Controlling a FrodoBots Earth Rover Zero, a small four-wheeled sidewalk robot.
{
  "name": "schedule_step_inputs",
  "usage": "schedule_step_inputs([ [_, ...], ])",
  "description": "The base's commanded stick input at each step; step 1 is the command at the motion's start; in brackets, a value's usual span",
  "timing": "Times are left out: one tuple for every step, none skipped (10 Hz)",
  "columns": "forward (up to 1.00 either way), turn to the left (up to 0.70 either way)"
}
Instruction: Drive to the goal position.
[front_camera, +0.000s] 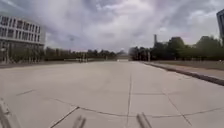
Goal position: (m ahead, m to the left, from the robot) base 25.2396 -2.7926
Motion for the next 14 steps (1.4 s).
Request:
schedule_step_inputs([
  [1.0,0.0],
  [1.0,0.0],
  [1.0,0.0],
  [1.0,0.0],
  [1.0,0.0],
  [1.0,-0.04],
  [1.0,-0.27],
  [1.0,-0.27],
  [1.0,-0.27],
  [1.0,-0.27],
  [1.0,-0.27],
  [1.0,-0.27],
  [1.0,0.0],
  [1.0,0.0],
])
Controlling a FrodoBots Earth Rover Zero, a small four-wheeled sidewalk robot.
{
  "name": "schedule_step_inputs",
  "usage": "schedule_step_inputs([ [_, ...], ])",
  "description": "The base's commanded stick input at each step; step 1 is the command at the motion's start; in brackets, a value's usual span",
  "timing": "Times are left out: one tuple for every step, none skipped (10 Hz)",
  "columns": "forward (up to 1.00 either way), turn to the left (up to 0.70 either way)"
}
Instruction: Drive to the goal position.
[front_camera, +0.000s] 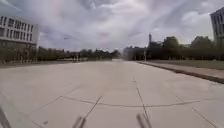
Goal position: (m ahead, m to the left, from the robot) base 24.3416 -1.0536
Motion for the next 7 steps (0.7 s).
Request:
schedule_step_inputs([
  [1.0,0.0],
  [1.0,0.0],
  [1.0,0.0],
  [1.0,0.0],
  [1.0,0.0],
  [1.0,0.0],
  [1.0,0.0],
])
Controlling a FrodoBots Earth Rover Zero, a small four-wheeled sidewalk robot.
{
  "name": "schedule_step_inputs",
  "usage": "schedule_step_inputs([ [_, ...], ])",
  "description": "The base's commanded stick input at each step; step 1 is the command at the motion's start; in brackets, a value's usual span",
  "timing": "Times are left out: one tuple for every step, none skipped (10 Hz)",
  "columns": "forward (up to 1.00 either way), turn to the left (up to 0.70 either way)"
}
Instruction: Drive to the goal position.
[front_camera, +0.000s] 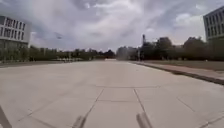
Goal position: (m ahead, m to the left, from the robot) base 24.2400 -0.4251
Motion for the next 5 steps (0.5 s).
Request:
schedule_step_inputs([
  [1.0,0.0],
  [1.0,0.0],
  [1.0,0.0],
  [1.0,0.0],
  [1.0,0.0],
])
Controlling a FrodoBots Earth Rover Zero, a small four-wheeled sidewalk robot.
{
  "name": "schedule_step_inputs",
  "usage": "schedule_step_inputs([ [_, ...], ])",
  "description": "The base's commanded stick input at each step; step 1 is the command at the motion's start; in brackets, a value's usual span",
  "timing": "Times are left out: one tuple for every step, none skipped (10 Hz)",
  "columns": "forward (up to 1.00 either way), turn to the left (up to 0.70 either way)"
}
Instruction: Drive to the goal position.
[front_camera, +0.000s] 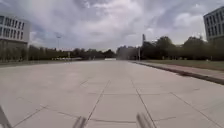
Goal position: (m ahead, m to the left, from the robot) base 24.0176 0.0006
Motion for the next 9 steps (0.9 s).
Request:
schedule_step_inputs([
  [1.0,0.0],
  [1.0,0.0],
  [1.0,0.0],
  [1.0,0.0],
  [1.0,0.0],
  [1.0,-0.27],
  [1.0,-0.27],
  [1.0,-0.27],
  [1.0,-0.1],
])
